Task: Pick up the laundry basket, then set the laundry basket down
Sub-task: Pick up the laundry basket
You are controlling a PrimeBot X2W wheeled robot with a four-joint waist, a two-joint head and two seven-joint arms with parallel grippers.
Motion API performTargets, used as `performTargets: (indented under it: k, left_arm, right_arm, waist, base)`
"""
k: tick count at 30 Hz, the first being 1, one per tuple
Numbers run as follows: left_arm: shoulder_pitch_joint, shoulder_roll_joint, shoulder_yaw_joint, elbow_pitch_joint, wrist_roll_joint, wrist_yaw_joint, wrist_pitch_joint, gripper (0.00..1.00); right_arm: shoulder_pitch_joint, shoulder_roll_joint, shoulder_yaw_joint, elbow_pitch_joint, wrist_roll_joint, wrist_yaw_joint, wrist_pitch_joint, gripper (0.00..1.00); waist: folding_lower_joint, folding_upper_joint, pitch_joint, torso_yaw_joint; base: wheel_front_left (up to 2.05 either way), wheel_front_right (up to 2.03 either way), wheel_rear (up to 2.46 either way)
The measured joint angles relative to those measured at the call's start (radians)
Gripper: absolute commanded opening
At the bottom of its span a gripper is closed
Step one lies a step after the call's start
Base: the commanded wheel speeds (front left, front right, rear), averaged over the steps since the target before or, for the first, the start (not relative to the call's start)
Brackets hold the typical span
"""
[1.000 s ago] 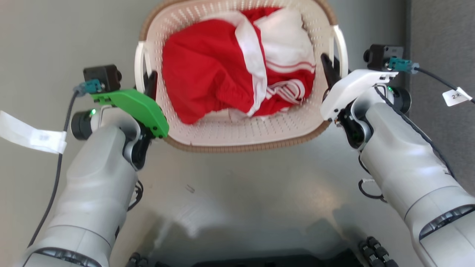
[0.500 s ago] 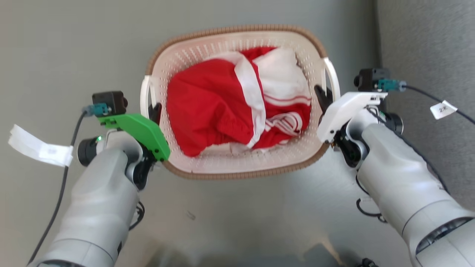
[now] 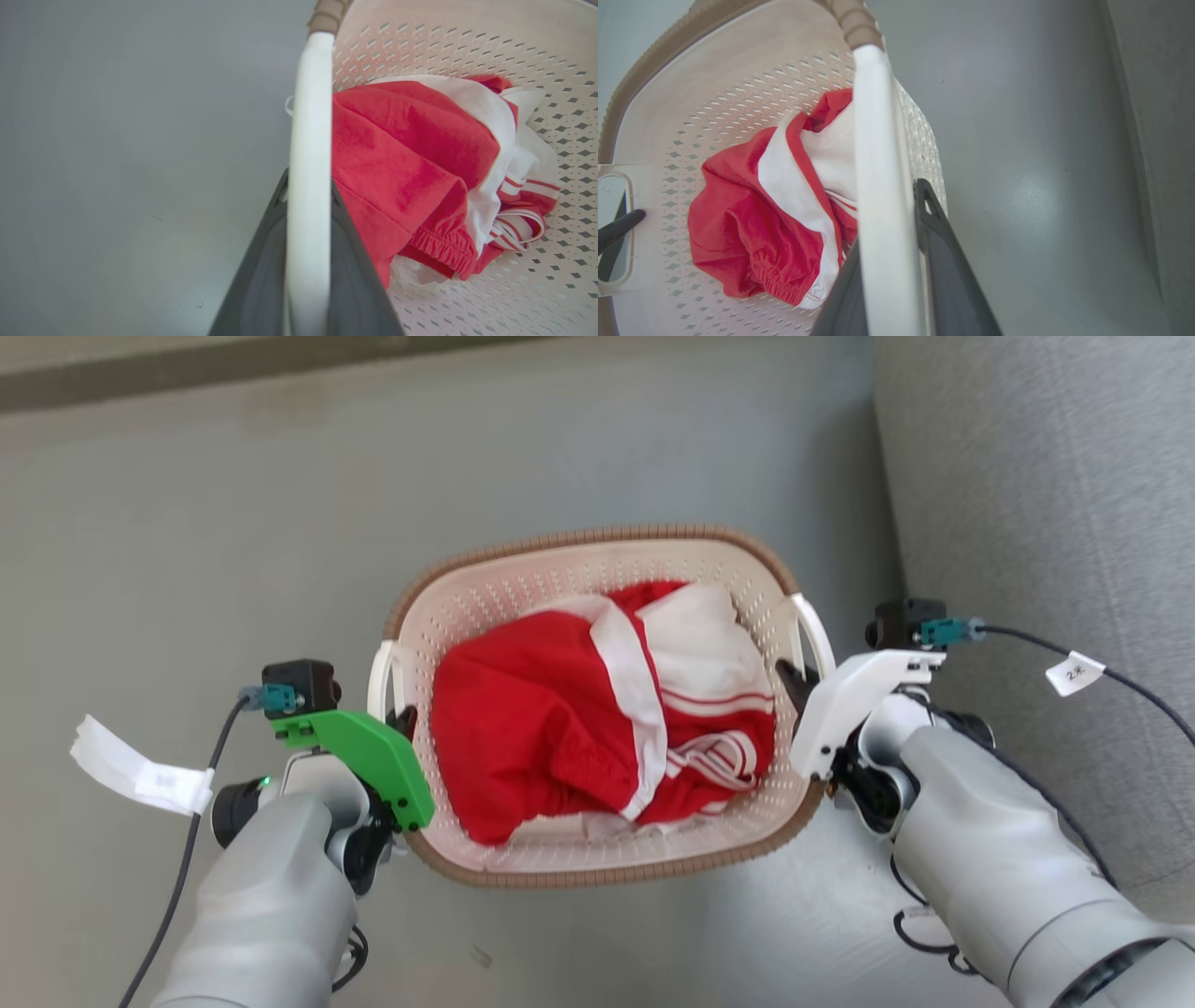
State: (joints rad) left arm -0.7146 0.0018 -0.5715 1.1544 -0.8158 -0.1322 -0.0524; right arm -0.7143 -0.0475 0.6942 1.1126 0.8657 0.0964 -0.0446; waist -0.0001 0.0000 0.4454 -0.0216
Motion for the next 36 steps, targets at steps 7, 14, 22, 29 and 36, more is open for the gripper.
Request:
performTargets:
  k: [7,14,22,29,36]
  left_arm:
    - [0.031,-0.001,-0.014,0.016,-0.020,0.000,0.031,0.00]
    - [0.092,-0.001,-0.039,0.028,-0.050,0.000,0.080,0.00]
    - [0.145,-0.001,-0.052,0.031,-0.082,0.000,0.115,0.00]
    - [0.189,0.000,-0.070,0.032,-0.116,0.000,0.164,0.00]
    - [0.214,0.001,-0.079,0.033,-0.130,0.001,0.185,0.00]
  right_arm:
    - [0.048,0.000,0.029,-0.002,0.035,0.000,0.034,0.00]
    - [0.108,-0.002,0.066,-0.002,0.069,0.000,0.089,0.00]
    - [0.152,-0.004,0.097,0.000,0.097,0.000,0.138,0.00]
    - [0.185,-0.008,0.124,0.000,0.113,0.000,0.177,0.00]
    - [0.211,-0.010,0.148,-0.002,0.130,-0.001,0.201,0.00]
  waist:
    - [0.0000,0.0000,-0.081,-0.014]
    - [0.0000,0.0000,-0.172,-0.025]
    - [0.0000,0.0000,-0.255,-0.028]
    - [0.0000,0.0000,-0.334,-0.025]
    - [0.0000,0.0000,-0.391,-0.023]
  base:
    - [0.00,0.00,0.00]
    - [0.00,0.00,0.00]
    - [0.00,0.00,0.00]
    - [0.00,0.00,0.00]
    - [0.00,0.00,0.00]
